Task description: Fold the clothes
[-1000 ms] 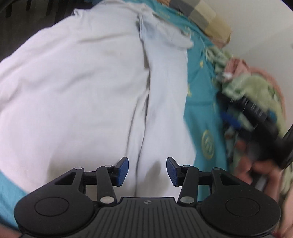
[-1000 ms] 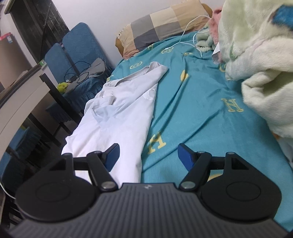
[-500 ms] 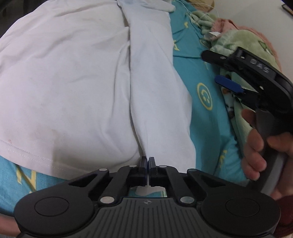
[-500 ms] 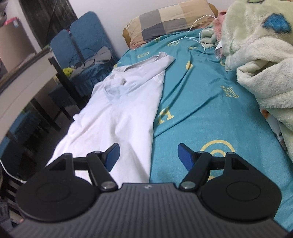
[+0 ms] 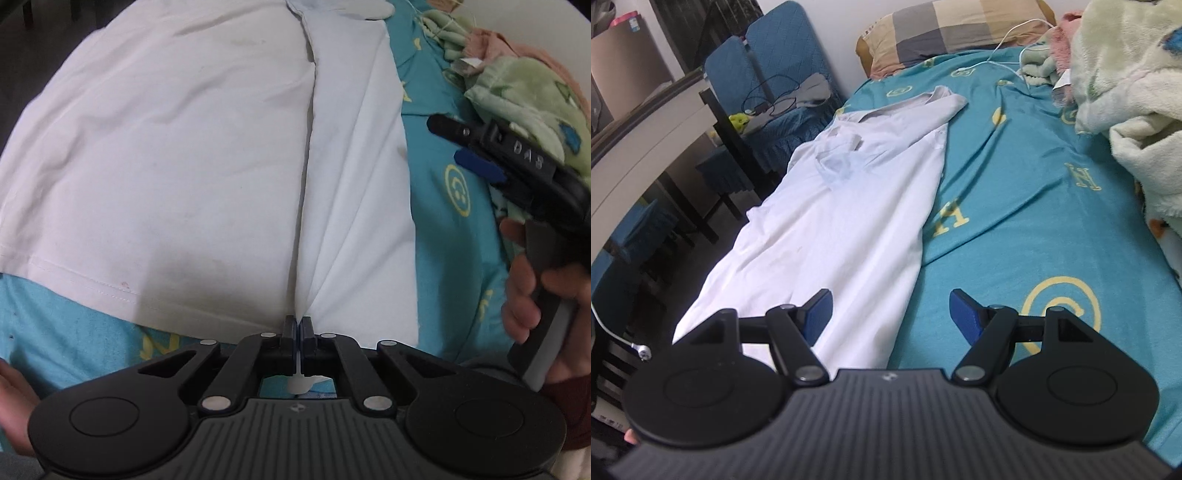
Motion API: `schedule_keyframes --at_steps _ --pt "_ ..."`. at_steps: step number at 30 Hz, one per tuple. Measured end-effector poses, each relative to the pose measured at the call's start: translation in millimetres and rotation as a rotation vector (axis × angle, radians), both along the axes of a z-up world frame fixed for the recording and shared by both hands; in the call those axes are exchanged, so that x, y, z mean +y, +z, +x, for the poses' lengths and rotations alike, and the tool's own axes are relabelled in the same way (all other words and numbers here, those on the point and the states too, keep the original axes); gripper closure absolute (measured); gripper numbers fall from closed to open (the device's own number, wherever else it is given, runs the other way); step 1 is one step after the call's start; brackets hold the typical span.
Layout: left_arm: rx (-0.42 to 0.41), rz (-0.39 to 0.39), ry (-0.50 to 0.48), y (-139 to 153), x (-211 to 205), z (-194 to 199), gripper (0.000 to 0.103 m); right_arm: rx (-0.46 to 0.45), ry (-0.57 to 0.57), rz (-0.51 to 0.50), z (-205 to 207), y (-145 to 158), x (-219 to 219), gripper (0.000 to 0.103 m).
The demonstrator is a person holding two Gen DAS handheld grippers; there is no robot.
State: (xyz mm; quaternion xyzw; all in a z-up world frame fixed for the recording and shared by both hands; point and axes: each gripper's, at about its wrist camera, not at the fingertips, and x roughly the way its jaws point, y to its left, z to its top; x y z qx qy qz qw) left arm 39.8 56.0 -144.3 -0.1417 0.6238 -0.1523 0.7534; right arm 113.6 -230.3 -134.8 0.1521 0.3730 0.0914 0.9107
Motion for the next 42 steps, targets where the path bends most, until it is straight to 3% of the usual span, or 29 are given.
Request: schedule_keyframes --at_steps 2,4,6,10,15,21,24,30,35,39,42 --pt "-0.029 -0.038 0.011 10 4 6 0.088 -0.003 0.013 -0.007 -3 1 3 0.031" --pt "-0.060 -0.068 0.045 23 17 14 0.062 -0.013 0.022 -0.004 -5 3 4 0.031" --pt "-0.089 -0.113 0.110 36 39 25 0.059 -0.026 0.023 0.000 -6 6 5 0.031" --pt "-0.150 -0.173 0.324 55 105 72 0.041 -0.046 0.016 0.003 -4 9 6 0.031" --pt "-0.179 -0.250 0.655 40 208 153 0.036 -0.034 0.012 0.004 6 4 10 0.031" --pt "-0.155 -0.374 0.955 -34 273 249 0.034 -0.006 0.024 -0.027 31 -11 22 0.031" --pt "-0.107 -0.423 1.046 -81 282 287 0.034 0.008 0.032 -0.053 47 -21 26 0.031" --pt "-0.006 -0.562 1.081 -143 285 339 0.033 0.080 0.036 -0.041 71 -43 28 0.031" --pt "-0.029 -0.567 1.057 -160 277 366 0.039 0.069 0.030 -0.032 80 -45 27 0.031" --pt "-0.105 -0.436 1.008 -146 266 380 0.090 0.070 0.020 -0.015 83 -45 25 0.031" --pt "-0.226 -0.265 0.937 -114 255 388 0.095 0.073 0.013 -0.002 83 -43 24 0.031"
